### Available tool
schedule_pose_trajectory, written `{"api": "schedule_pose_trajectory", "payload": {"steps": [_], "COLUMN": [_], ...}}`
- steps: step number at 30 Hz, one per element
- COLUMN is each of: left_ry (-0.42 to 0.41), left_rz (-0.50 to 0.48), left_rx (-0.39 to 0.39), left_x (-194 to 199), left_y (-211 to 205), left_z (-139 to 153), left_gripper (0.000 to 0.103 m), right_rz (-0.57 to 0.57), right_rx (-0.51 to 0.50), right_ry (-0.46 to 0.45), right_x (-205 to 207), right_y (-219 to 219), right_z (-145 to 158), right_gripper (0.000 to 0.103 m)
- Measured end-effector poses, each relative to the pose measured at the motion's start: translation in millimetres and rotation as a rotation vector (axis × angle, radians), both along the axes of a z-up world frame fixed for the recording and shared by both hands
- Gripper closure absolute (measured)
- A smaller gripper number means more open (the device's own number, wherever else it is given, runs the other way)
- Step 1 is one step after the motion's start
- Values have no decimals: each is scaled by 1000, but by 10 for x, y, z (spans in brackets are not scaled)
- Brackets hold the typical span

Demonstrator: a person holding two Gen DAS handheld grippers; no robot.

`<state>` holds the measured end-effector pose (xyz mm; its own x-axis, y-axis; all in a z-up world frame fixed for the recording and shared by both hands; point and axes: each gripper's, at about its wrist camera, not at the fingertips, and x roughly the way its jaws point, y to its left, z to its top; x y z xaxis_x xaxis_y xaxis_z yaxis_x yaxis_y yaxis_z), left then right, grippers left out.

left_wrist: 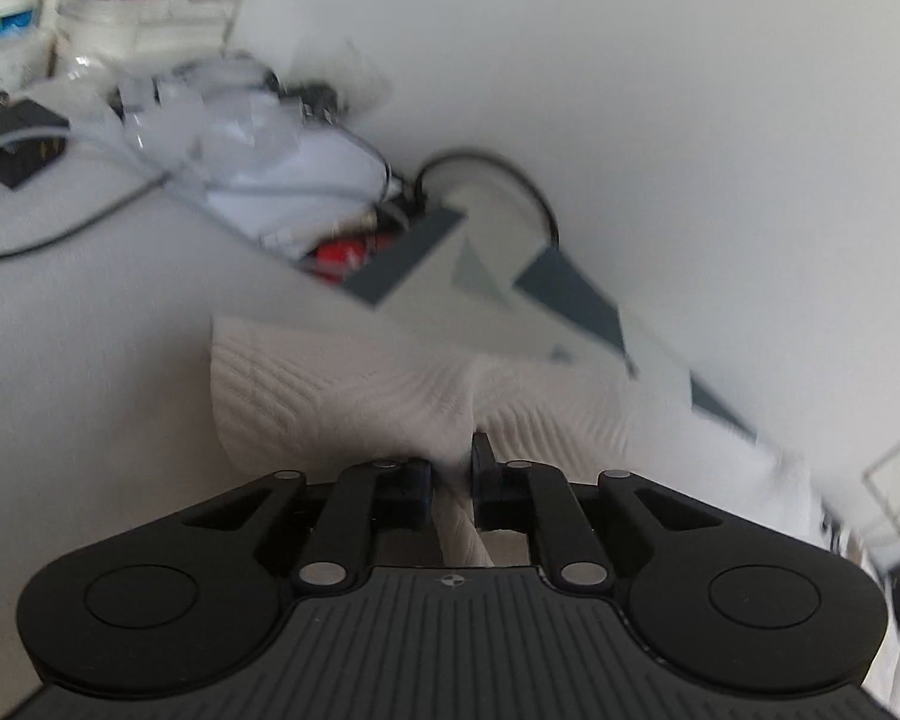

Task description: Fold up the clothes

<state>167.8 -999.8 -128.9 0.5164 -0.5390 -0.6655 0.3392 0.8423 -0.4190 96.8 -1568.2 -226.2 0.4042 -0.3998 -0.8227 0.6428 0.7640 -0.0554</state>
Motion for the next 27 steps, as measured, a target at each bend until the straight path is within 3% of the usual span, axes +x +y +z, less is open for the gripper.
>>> {"api": "schedule_pose_trajectory", "payload": {"steps": [2, 6, 12, 15, 18, 19, 21, 23, 24, 27], "left_ry": [-10, -71, -177, -121, -83, -80, -125, -202, -242, -323], "left_rz": [-3, -130, -436, -543, -657, -692, -753, -820, -847, -860], "left_rx": [3, -6, -26, -47, 7, 45, 102, 123, 120, 139], "left_x": [-31, -220, -588, -754, -984, -1061, -1198, -1332, -1381, -1395], "left_y": [-47, -265, -783, -1062, -1333, -1406, -1448, -1433, -1390, -1256], "left_z": [39, 129, 292, 205, 28, -28, -44, 14, 73, 209], "left_gripper": [91, 91, 91, 91, 90, 87, 71, 34, 28, 28], "right_rz": [5, 18, 22, 18, 23, 25, 31, 34, 32, 18], "right_rx": [11, 28, 38, 43, 41, 41, 43, 45, 46, 48], "right_ry": [5, 14, 4, -5, -12, -13, -14, -19, -22, -36], "right_x": [-17, -40, -21, -52, -79, -86, -100, -115, -125, -151], "right_y": [-15, -32, -27, -22, -3, 0, 4, 6, 8, 26], "right_z": [-25, -65, -60, -60, -57, -55, -52, -53, -56, -70], "right_gripper": [1, 1, 1, 1, 1, 1, 1, 1, 1, 1]}}
